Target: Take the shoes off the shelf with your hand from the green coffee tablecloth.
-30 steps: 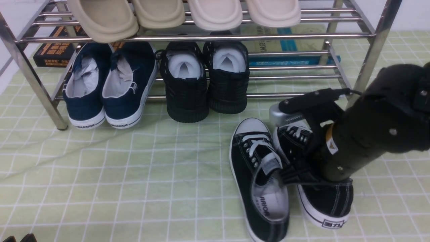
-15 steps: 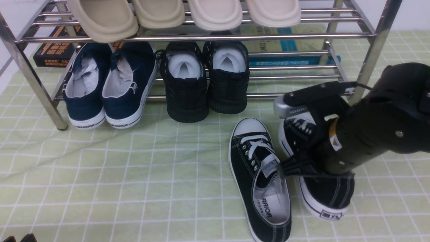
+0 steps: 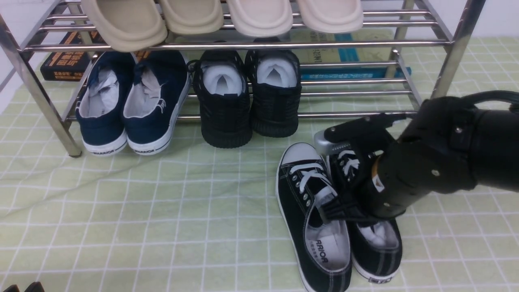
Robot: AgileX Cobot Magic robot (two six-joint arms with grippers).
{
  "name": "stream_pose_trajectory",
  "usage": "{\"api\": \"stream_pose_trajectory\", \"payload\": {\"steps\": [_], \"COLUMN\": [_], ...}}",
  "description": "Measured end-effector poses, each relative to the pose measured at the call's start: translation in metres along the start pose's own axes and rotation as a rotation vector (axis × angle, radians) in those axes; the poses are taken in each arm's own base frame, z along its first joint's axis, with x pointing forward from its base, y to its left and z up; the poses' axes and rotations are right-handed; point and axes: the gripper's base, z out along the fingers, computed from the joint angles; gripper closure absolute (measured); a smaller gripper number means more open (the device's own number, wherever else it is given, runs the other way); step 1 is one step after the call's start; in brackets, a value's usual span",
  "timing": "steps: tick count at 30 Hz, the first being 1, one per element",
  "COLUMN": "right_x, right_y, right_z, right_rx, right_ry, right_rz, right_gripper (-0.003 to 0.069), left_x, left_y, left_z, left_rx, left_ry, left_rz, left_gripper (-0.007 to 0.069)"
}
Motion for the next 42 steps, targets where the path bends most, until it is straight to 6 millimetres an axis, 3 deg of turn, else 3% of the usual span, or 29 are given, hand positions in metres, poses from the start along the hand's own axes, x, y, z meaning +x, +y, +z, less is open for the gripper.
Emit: {"api": "stream_pose_trajectory", "payload": {"steps": [3,6,7,9,11,12,16,21,23,25,26,30,34,42], "right_x": [0.005,0.005,0.005,0.004,0.003,0.002,0.011,0.029,0.05,0.058,0.074,0.107,0.14,0.164], "right_y": [0.001,0.0,-0.001,-0.002,-0.006,-0.006,-0.018,-0.032,-0.044,-0.049,-0.059,-0.076,-0.089,-0.093], "right_z": [-0.002,-0.012,-0.026,-0.037,-0.07,-0.073,-0.131,-0.177,-0.205,-0.214,-0.226,-0.235,-0.225,-0.187], "right_rx": [-0.006,-0.005,-0.001,0.001,0.003,-0.001,-0.03,-0.079,-0.123,-0.135,-0.153,-0.178,-0.268,-0.378], "right_ry": [0.055,0.086,0.104,0.108,0.111,0.103,0.028,-0.092,-0.171,-0.195,-0.241,-0.304,-0.473,-0.67], "right_rz": [0.037,0.043,0.02,-0.001,-0.072,-0.077,-0.148,-0.145,-0.133,-0.13,-0.126,-0.12,-0.108,-0.088], "right_gripper": [0.0324,0.0262,0.0239,0.0233,0.025,0.0253,0.0377,0.0534,0.0634,0.0662,0.0673,0.0673,0.0673,0.0673], "left_x": [0.0,0.0,0.0,0.0,0.0,0.0,0.0,0.0,0.0,0.0,0.0,0.0,0.0,0.0], "left_y": [0.0,0.0,0.0,0.0,0.0,0.0,0.0,0.0,0.0,0.0,0.0,0.0,0.0,0.0], "left_z": [0.0,0.0,0.0,0.0,0.0,0.0,0.0,0.0,0.0,0.0,0.0,0.0,0.0,0.0], "left_rx": [0.0,0.0,0.0,0.0,0.0,0.0,0.0,0.0,0.0,0.0,0.0,0.0,0.0,0.0], "left_ry": [0.0,0.0,0.0,0.0,0.0,0.0,0.0,0.0,0.0,0.0,0.0,0.0,0.0,0.0], "left_rz": [0.0,0.0,0.0,0.0,0.0,0.0,0.0,0.0,0.0,0.0,0.0,0.0,0.0,0.0], "left_gripper": [0.0383,0.0383,0.0383,0.0383,0.0383,0.0383,0.0383,0.0383,0.0383,0.0383,0.0383,0.0383,0.0383,0.0383]}}
